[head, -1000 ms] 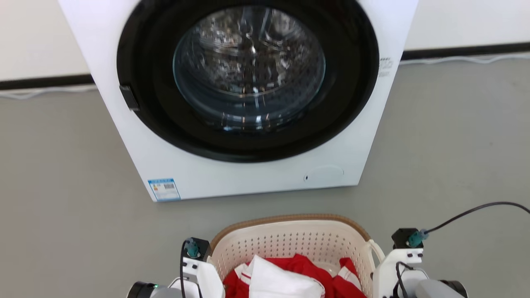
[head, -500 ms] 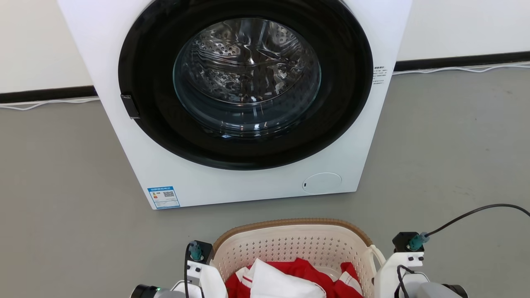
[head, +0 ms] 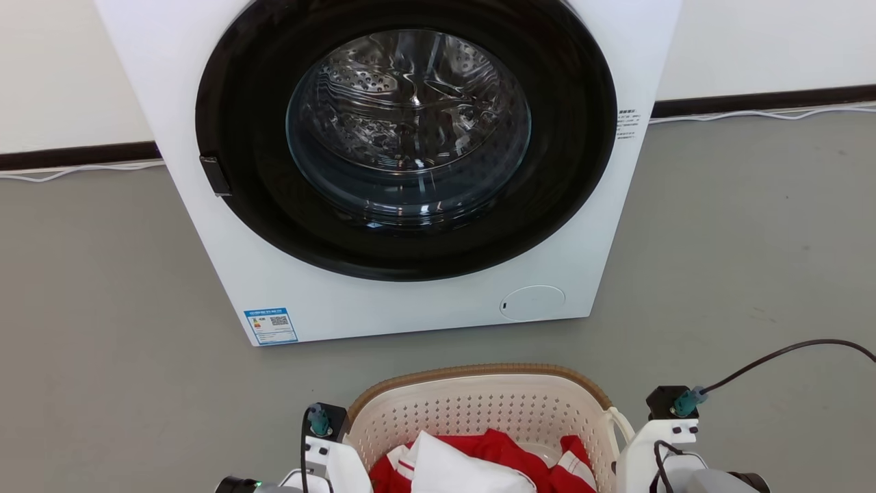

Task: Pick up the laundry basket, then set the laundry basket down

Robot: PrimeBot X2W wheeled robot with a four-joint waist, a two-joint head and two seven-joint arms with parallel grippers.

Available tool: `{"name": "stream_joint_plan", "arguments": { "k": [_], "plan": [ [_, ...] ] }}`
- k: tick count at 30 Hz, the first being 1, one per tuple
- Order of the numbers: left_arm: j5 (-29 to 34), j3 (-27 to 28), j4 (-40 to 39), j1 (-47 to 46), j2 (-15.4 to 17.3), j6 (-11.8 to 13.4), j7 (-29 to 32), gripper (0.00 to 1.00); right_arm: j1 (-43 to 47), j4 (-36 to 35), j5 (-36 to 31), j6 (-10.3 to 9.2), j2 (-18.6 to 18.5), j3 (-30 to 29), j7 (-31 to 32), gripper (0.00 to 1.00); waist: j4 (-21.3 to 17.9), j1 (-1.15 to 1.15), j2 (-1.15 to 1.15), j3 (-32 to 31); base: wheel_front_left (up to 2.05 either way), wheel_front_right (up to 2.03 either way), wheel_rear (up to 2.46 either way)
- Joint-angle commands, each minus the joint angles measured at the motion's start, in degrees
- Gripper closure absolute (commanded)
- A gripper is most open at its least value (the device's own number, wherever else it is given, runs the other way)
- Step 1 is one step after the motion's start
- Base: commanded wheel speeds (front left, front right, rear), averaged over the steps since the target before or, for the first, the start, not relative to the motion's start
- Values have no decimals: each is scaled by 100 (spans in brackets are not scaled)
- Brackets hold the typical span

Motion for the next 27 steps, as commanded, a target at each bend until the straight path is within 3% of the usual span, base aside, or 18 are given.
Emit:
{"name": "stream_joint_plan", "arguments": {
  "k": [1,16,27],
  "plan": [
    [-40,31,-113,-279,-61,-80,-87,100,-214,-126,76,41,103,153,-151,100,10,0,0,12,0,0,0],
    [-252,-96,96,-507,-61,21,-350,100,-355,-164,516,41,103,520,-477,100,82,0,0,302,0,0,0],
    [-259,-97,295,-1086,-61,166,-771,100,-878,-188,756,41,103,725,-1212,100,231,0,0,1191,0,0,0]
  ]
}}
